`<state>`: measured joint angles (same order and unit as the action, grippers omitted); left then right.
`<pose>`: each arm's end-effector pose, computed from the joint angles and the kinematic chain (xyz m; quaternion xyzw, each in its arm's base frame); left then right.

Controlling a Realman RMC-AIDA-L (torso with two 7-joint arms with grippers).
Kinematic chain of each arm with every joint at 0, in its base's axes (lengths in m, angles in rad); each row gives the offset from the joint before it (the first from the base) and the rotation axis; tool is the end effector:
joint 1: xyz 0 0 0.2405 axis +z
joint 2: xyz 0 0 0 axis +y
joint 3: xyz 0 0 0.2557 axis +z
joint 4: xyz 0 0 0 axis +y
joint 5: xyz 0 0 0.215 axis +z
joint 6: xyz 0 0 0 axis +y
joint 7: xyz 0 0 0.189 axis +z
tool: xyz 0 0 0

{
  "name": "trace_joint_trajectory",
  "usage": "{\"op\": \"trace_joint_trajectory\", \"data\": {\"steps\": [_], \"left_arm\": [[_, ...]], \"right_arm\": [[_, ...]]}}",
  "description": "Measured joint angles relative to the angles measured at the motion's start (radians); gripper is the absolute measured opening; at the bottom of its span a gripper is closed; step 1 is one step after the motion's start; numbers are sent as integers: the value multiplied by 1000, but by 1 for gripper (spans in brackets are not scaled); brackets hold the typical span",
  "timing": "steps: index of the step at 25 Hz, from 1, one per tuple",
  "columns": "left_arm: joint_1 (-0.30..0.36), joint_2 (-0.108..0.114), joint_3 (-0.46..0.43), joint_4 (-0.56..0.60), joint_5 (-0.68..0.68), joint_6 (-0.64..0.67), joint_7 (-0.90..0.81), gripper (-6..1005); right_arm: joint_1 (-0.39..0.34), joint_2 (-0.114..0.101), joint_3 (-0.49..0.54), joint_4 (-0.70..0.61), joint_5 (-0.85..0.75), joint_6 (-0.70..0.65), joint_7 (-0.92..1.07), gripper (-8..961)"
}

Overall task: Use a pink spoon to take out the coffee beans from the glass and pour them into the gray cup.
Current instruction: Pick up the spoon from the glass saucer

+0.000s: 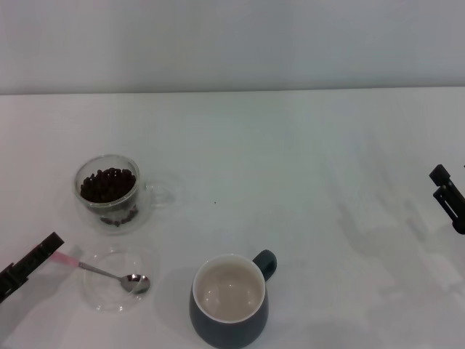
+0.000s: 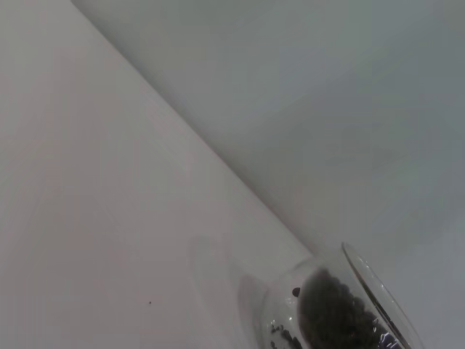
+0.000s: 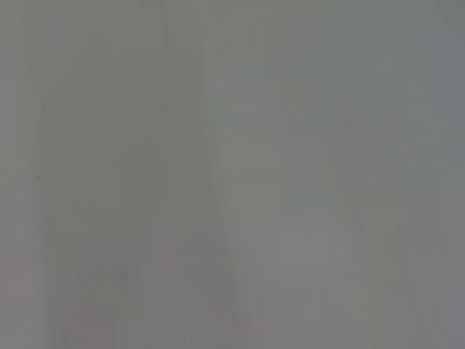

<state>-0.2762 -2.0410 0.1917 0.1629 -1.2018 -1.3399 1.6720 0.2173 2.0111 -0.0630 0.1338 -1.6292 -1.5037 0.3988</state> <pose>-0.3780 0.2776 -0.0455 -0.6570 -0.5872 -0.3879 0.2703 0.3619 0.2696 -0.0120 -0.7031 0.2767 0.3667 0.5427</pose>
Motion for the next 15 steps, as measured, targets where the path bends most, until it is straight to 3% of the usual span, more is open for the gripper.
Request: {"op": "trace_joint_trajectory", "data": {"steps": [5, 13, 15], "left_arm": [[-10, -2, 0, 0, 7, 2, 10, 865], [-13, -8, 0, 1, 12, 8, 32, 666], [-13, -8, 0, 1, 12, 4, 45, 573]], "right_arm": [[-3, 0, 0, 6, 0, 9, 0, 693], [-6, 0, 0, 9, 0, 22, 0, 693], [-6, 0, 0, 10, 1, 26, 1, 693]]}}
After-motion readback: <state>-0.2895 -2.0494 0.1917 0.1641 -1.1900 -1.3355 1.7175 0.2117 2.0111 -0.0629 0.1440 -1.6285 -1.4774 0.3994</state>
